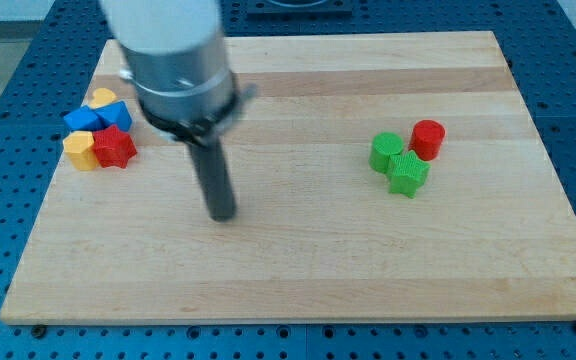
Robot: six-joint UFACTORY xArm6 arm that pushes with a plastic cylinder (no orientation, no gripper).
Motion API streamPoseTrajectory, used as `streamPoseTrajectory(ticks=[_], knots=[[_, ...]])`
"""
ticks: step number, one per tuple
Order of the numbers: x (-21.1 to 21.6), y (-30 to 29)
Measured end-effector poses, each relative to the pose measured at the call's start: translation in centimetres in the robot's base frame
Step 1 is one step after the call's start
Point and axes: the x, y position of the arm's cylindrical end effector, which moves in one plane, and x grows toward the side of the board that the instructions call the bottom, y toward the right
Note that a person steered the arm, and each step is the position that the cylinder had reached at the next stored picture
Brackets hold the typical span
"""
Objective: Slide green star towards center of the board
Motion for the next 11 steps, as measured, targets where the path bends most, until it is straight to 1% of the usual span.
streamPoseTrajectory(ticks=[1, 2, 3, 4, 5, 6, 7, 8, 9, 10, 11], knots=[[3.4, 8.7], [3.3, 17.8], [-1.5, 24.7], [-6.5, 25.5], [-7.6, 21.7], [-6.1, 20.1], [-2.1, 20.3], [-0.8, 19.5], [-2.5, 19.2], [-3.2, 18.5], [-3.2, 16.0]])
